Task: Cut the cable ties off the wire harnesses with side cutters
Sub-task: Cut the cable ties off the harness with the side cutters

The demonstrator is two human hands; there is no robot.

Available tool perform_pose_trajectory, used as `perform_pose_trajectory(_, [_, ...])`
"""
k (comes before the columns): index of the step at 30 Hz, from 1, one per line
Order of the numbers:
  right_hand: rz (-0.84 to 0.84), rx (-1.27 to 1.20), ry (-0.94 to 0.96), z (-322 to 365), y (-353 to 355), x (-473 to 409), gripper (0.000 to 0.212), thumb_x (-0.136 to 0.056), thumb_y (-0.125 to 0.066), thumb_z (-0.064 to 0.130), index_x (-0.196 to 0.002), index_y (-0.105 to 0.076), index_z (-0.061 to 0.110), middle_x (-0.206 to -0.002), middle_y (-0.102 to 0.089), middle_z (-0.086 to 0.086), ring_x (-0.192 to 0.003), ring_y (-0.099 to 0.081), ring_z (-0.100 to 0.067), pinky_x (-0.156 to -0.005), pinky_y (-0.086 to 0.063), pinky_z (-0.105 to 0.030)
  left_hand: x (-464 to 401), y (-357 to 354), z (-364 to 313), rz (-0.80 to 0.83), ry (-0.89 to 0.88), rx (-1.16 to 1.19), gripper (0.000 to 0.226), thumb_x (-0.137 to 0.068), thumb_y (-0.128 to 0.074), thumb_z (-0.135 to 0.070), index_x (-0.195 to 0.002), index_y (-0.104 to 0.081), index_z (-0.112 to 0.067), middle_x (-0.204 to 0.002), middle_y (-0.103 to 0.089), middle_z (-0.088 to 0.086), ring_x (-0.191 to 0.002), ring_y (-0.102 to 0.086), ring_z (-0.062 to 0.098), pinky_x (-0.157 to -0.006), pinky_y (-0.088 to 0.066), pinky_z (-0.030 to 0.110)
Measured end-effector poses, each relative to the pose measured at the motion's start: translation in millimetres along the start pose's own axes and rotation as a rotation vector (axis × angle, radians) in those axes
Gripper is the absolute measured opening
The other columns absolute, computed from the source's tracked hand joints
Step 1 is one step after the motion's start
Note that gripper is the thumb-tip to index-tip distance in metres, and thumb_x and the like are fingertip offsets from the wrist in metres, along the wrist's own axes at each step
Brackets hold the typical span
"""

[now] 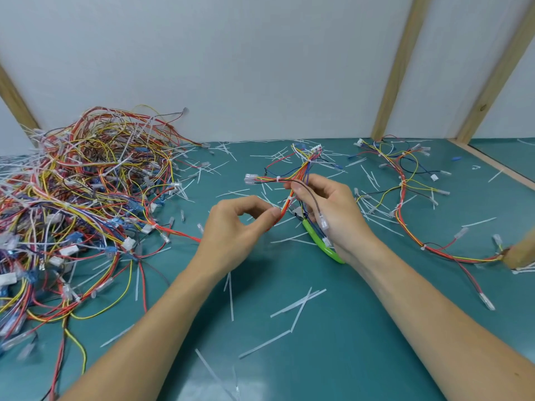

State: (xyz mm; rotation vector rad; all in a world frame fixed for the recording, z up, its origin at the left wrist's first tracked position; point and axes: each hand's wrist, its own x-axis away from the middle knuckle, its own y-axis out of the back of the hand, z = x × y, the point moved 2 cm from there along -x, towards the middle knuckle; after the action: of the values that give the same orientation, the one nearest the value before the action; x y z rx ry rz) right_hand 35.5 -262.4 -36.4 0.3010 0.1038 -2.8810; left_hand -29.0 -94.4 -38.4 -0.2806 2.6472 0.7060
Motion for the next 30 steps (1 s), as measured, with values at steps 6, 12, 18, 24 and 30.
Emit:
perform_pose_trajectory(6, [0.058, 0.052, -0.005, -3, -4, 1, 0.013, -0.100, -0.065, 0.017, -0.092, -0.075, 0.021, -0.065, -0.063, 0.008, -0.056, -0.048, -0.006, -0.054, -0.039, -0.017, 0, -2, 4, 0.049, 0.035, -0.016, 0.002, -0.087, -0.078, -0.016, -0.087, -0.077, -0.015, -0.079, -0.075, -0.006, -0.078, -0.067, 0.013, -0.075, -0.048, 0.012])
perform_pose_trajectory(12, [0.163, 0.306, 0.140, 0, -8, 7, 0.008, -0.098, -0.069, 0.018, -0.101, -0.075, 0.023, -0.071, -0.065, 0.009, -0.064, -0.054, -0.039, -0.061, -0.048, -0.047, 2, -7, 6, 0.081, 0.001, -0.101, 0.007, -0.090, -0.072, -0.012, -0.094, -0.076, -0.017, -0.084, -0.073, -0.003, -0.081, -0.066, 0.017, -0.082, -0.052, 0.030])
perform_pose_trajectory(18, [0.072, 0.391, 0.235, 6, -8, 12, 0.010, -0.092, -0.077, 0.031, -0.101, -0.077, 0.028, -0.079, -0.071, 0.000, -0.049, -0.057, -0.021, -0.052, -0.045, -0.031, 1, -5, 4, -0.002, -0.034, -0.075, 0.006, -0.092, -0.070, -0.011, -0.091, -0.073, -0.015, -0.079, -0.069, -0.006, -0.077, -0.062, 0.016, -0.079, -0.050, 0.035])
perform_pose_trajectory(24, [-0.142, 0.585, 0.369, 14, -9, 16, 0.023, -0.086, -0.081, 0.037, -0.106, -0.072, 0.031, -0.101, -0.072, 0.017, -0.097, -0.062, -0.004, -0.088, -0.043, -0.013, 1, 3, -2, -0.172, -0.082, 0.071, 0.004, -0.093, -0.072, -0.013, -0.095, -0.075, -0.014, -0.082, -0.073, -0.005, -0.073, -0.067, 0.013, -0.076, -0.055, 0.031])
perform_pose_trajectory(30, [0.077, 0.434, 0.235, 9, -19, 19, 0.014, -0.096, -0.072, 0.034, -0.083, -0.074, 0.028, -0.073, -0.071, 0.014, -0.073, -0.066, -0.006, -0.077, -0.052, -0.028, -4, 5, 4, -0.142, 0.010, 0.314, 0.007, -0.092, -0.071, -0.013, -0.095, -0.076, -0.016, -0.082, -0.077, -0.002, -0.072, -0.070, 0.012, -0.071, -0.054, 0.023])
